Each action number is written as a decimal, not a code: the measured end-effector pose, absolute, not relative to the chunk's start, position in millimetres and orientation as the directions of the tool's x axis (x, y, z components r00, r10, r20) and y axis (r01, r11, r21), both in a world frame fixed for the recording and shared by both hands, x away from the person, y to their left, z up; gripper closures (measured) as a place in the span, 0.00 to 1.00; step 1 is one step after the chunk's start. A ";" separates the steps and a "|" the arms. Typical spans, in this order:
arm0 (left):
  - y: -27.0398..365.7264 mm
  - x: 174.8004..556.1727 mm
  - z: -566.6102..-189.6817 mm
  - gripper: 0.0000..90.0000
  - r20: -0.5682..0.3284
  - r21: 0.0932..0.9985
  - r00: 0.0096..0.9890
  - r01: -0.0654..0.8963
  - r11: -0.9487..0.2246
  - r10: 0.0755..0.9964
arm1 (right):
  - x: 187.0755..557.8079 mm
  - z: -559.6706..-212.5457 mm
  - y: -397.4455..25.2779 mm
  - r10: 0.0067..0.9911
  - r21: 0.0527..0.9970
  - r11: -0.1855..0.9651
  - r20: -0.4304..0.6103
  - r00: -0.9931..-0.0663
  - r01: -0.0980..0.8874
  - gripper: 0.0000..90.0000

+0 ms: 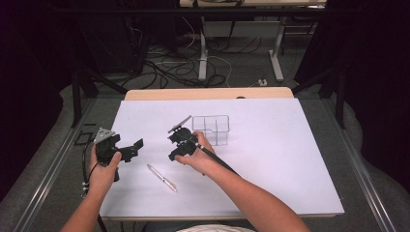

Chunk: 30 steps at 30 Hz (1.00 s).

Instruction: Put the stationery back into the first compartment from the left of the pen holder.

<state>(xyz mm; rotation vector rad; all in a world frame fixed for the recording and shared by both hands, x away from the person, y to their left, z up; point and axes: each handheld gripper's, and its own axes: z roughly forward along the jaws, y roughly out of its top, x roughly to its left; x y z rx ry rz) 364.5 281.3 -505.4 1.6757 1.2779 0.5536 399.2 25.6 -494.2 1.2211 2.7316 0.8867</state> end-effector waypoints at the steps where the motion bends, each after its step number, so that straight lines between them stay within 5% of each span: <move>1: 281.4 364.3 -505.0 0.00 -0.173 0.865 0.359 0.501 -0.033 0.917 | 397.6 -495.2 28.2 0.699 0.493 0.523 0.219 -0.681 0.695 0.63; 19: 279.0 366.3 -506.8 0.00 -0.166 0.861 0.371 0.506 -0.049 0.914 | 393.6 -519.4 51.8 0.680 0.435 0.554 0.256 -0.688 0.709 0.63; 30: 280.3 366.4 -507.0 0.00 -0.167 0.863 0.369 0.503 -0.045 0.914 | 395.7 -527.0 68.4 0.647 0.423 0.560 0.314 -0.695 0.713 0.73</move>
